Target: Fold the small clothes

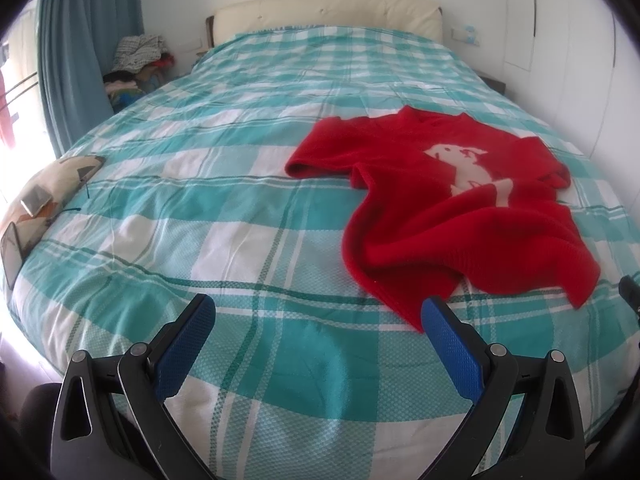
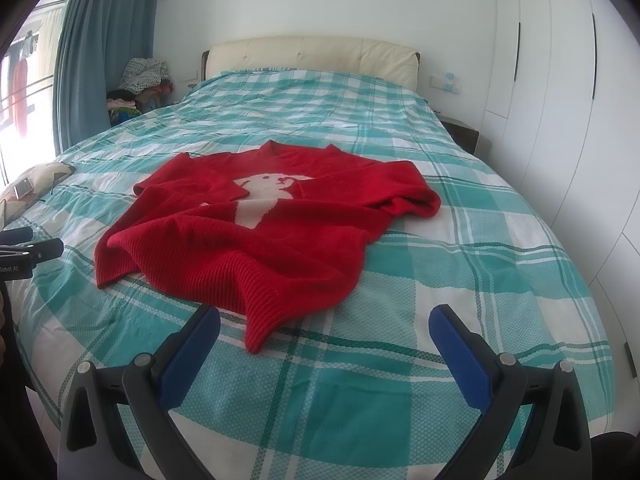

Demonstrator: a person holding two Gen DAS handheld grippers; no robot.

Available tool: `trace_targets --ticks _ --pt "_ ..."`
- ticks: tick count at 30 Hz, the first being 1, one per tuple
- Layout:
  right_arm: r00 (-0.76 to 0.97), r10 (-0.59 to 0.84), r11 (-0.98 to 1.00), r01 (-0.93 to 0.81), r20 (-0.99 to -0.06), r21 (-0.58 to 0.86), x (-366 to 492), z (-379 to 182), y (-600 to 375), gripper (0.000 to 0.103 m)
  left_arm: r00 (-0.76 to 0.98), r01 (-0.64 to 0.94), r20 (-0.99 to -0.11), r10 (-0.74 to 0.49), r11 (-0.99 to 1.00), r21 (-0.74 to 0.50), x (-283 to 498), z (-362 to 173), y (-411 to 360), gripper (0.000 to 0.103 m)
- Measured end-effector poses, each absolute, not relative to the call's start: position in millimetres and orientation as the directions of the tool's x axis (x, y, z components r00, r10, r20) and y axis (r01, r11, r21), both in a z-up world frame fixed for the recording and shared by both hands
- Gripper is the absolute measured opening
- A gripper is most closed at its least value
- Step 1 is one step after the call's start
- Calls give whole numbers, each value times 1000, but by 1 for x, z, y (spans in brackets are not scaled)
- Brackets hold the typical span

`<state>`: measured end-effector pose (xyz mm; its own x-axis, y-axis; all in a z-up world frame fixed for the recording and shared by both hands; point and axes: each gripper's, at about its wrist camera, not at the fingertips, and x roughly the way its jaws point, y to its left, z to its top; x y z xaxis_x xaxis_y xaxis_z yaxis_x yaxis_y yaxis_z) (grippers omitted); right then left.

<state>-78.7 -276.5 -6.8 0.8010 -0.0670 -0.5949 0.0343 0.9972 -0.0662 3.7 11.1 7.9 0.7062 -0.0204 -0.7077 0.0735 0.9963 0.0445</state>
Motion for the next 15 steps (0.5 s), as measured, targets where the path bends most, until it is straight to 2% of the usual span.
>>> trace_targets --ticks 15 --pt "800 -67 997 32 -596 -69 -79 -8 -275 103 707 75 -707 -18 996 51 3 6 13 103"
